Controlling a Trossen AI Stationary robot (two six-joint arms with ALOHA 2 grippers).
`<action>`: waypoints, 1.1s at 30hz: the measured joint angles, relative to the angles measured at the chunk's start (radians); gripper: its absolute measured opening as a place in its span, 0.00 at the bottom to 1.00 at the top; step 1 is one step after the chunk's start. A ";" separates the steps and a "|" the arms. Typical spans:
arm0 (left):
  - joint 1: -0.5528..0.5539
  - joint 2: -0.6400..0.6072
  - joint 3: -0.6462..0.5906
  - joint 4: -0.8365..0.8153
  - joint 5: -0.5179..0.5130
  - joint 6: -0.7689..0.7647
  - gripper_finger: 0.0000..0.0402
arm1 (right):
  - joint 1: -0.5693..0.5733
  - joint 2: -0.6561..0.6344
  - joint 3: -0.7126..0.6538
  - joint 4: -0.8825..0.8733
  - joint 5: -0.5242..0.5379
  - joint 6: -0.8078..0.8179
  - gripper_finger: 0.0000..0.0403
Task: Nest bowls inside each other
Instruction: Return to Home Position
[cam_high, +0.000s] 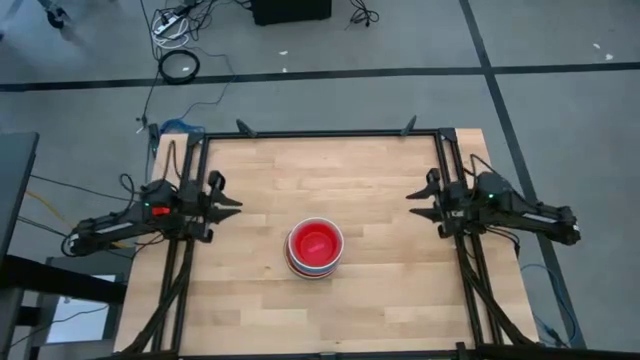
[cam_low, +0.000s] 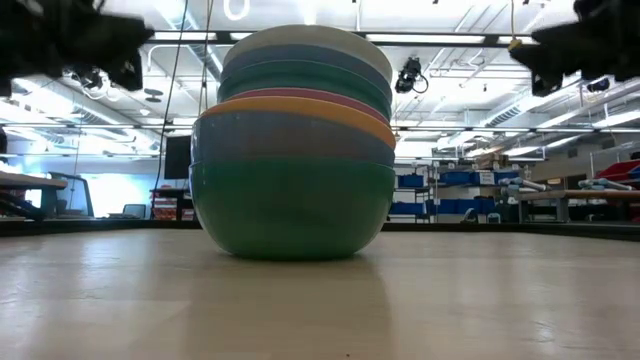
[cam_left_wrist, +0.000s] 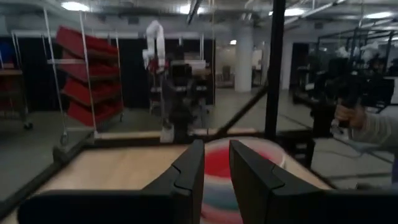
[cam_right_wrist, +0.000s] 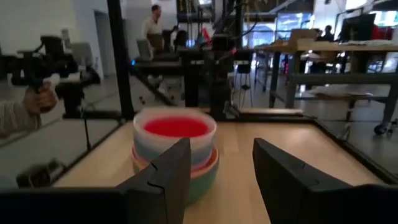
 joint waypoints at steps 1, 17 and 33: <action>0.000 0.000 -0.019 0.001 -0.002 0.002 0.21 | 0.000 0.000 -0.015 -0.001 -0.009 -0.014 0.41; 0.000 0.000 -0.119 0.025 -0.101 0.045 0.21 | 0.000 0.000 -0.138 0.062 0.037 -0.057 0.41; 0.000 0.000 -0.119 0.035 -0.103 0.020 0.21 | 0.000 0.000 -0.139 0.064 0.071 0.052 0.41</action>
